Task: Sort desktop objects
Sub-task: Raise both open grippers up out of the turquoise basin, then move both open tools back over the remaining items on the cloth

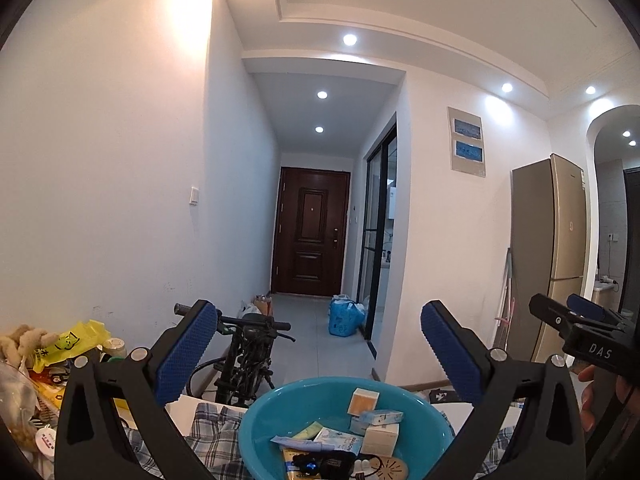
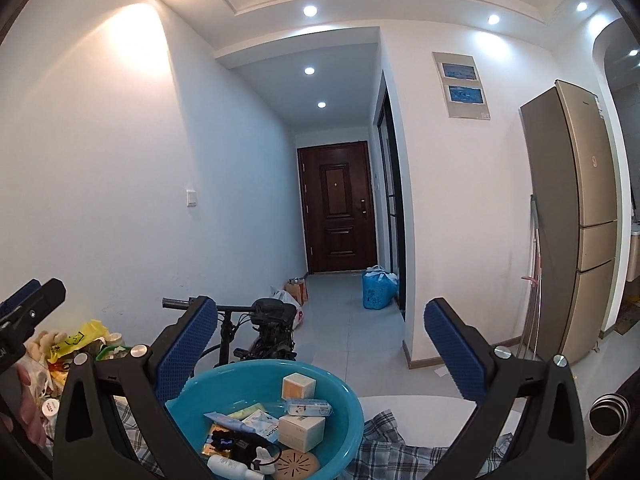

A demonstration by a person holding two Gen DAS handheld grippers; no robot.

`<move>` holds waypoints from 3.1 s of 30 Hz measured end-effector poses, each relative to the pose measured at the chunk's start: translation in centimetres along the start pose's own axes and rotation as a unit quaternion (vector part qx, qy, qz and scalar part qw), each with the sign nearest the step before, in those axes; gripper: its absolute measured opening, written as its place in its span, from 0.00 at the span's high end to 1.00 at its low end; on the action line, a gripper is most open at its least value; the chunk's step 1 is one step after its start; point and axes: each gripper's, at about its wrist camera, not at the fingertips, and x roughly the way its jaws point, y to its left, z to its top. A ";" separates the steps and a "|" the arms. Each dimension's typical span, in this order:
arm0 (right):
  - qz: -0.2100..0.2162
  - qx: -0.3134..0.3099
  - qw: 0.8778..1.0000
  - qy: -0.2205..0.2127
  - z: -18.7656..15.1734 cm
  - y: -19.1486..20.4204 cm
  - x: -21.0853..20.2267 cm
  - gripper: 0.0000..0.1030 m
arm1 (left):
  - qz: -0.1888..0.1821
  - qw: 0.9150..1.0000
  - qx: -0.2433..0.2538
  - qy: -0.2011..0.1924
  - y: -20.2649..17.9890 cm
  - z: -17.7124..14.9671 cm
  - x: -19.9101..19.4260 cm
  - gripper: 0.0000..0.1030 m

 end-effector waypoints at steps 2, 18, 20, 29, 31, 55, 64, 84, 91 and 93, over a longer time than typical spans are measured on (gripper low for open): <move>0.004 -0.008 1.000 -0.001 0.2 0.3 -0.7 0.00 | -0.010 1.000 -0.006 0.004 0.1 0.2 -0.4 0.00; -0.004 -0.020 0.999 -0.043 1.2 1.0 -8.2 0.00 | 0.009 0.999 0.020 -0.025 -0.9 1.3 -7.2 0.00; -0.002 -0.013 0.999 -0.049 1.1 0.8 -9.0 0.00 | 0.007 1.000 0.018 -0.021 -1.0 1.2 -7.7 0.00; -0.001 -0.024 0.998 -0.060 0.0 0.9 -12.4 0.00 | 0.004 0.999 0.047 -0.017 -1.6 -0.1 -11.3 0.00; -0.002 -0.025 0.998 -0.057 -0.3 0.9 -13.0 0.00 | 0.003 0.999 0.050 -0.017 -1.7 -0.6 -12.1 0.00; 0.017 -0.017 1.000 0.006 -10.9 -0.3 -16.9 0.00 | 0.016 0.997 0.059 0.047 -0.6 -12.1 -16.5 0.00; 0.009 -0.033 0.999 0.008 -14.8 0.2 -17.1 0.00 | 0.022 0.997 0.035 0.071 0.1 -16.4 -15.9 0.00; -0.017 -0.019 0.999 0.034 -20.0 -0.8 -15.8 0.00 | 0.044 0.997 0.021 0.065 1.5 -20.3 -16.4 0.00; -0.019 -0.048 0.998 0.035 -20.7 0.0 -15.8 0.00 | 0.043 0.996 0.032 0.075 1.4 -20.7 -15.9 0.00; -0.019 -0.049 0.998 0.041 -20.8 0.0 -15.6 0.00 | 0.052 0.995 0.034 0.081 1.3 -20.8 -15.7 0.00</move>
